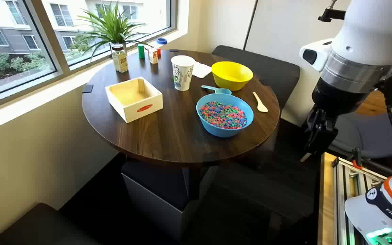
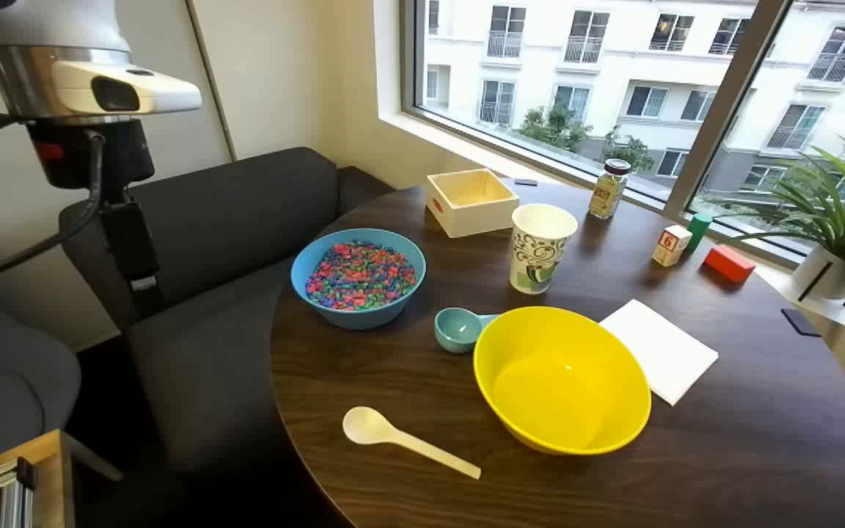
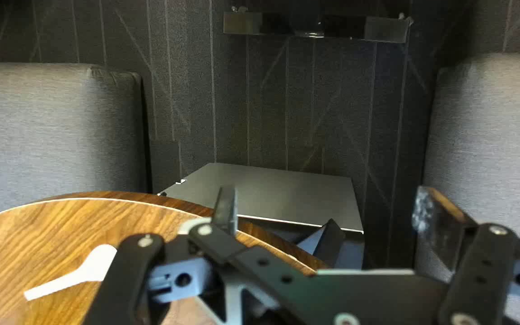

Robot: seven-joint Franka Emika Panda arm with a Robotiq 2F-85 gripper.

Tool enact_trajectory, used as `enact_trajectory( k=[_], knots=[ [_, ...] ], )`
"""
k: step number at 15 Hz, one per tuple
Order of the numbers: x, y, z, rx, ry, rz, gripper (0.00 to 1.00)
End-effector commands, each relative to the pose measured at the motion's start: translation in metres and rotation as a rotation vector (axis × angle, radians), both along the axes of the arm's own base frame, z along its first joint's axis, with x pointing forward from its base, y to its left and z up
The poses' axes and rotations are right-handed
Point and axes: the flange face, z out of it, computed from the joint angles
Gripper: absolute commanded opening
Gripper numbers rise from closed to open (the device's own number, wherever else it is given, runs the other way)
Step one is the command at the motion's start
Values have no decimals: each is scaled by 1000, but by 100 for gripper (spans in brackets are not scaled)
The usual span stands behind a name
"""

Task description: Use the spoon to take one scoop from the blue bowl, empty it into the measuring cup and then take another scoop and empty into the yellow bowl

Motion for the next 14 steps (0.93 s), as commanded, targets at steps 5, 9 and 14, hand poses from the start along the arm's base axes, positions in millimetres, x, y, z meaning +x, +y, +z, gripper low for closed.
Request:
enact_trajectory(
  k=[5,9,14],
  knots=[
    [0,0,0,0,1,0,100],
    [0,0,0,0,1,0,100],
    [31,-58,-5,-46,-102,-287,100]
  ],
)
